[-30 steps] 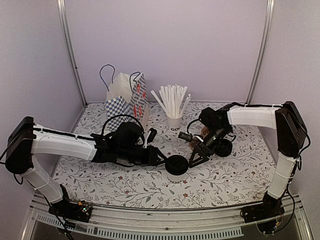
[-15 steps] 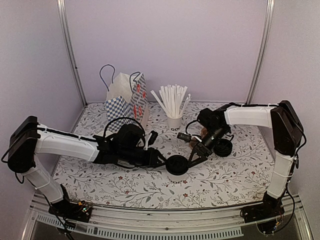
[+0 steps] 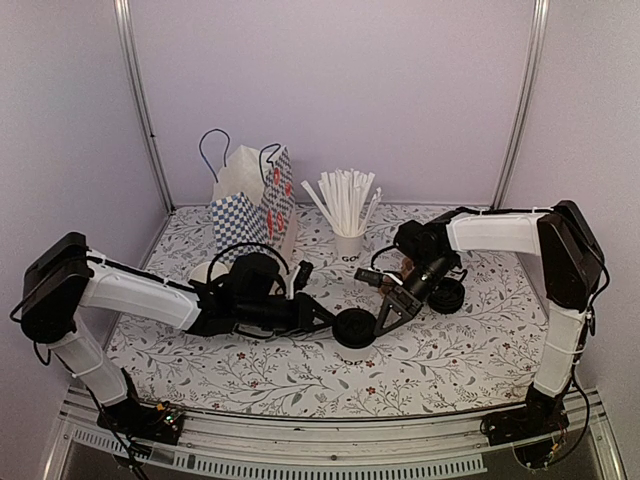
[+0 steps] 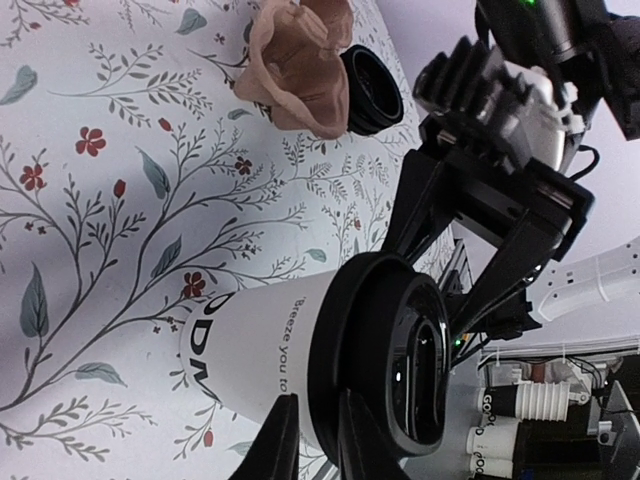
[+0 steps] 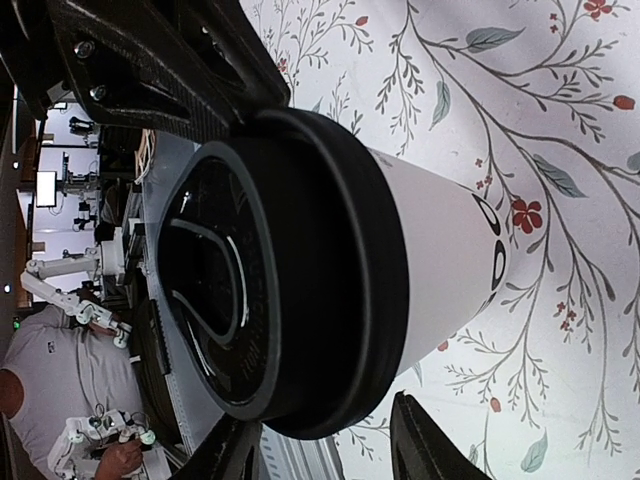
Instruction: Pack the takeout coffee
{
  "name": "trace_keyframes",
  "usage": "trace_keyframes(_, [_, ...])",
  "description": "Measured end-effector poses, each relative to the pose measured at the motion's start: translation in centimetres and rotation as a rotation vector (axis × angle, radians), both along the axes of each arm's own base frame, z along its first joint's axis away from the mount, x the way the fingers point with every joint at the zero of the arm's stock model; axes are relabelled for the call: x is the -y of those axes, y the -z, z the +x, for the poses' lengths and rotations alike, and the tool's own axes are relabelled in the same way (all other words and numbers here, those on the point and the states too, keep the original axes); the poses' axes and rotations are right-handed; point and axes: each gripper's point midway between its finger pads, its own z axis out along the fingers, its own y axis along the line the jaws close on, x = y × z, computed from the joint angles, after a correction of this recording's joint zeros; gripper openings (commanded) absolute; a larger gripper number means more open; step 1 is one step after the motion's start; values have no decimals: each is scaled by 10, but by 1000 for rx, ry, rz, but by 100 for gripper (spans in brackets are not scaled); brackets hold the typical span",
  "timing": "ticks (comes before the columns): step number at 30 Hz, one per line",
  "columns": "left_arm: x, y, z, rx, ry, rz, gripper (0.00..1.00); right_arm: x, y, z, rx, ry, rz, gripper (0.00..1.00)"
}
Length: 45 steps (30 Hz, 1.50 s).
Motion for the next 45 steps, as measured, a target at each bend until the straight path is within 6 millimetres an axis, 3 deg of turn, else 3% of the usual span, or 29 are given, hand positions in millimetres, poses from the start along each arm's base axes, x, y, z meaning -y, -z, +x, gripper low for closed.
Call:
trace_keyframes(9, [5,-15,10,65,-15,35,18,-2,-8,1,20,-20,-1,48])
trace_keyframes(20, [0,-20,24,172,0,225,47,-4,-14,8,128,-75,46,58])
trace_keyframes(32, [5,-32,30,223,17,218,54,-4,-29,2,159,-111,107,64])
trace_keyframes(41, [-7,-50,16,210,-8,174,65,4,-33,-10,143,-134,113,61])
trace_keyframes(45, [-17,-40,1,160,-19,175,65,9,-34,-7,148,-136,104,60])
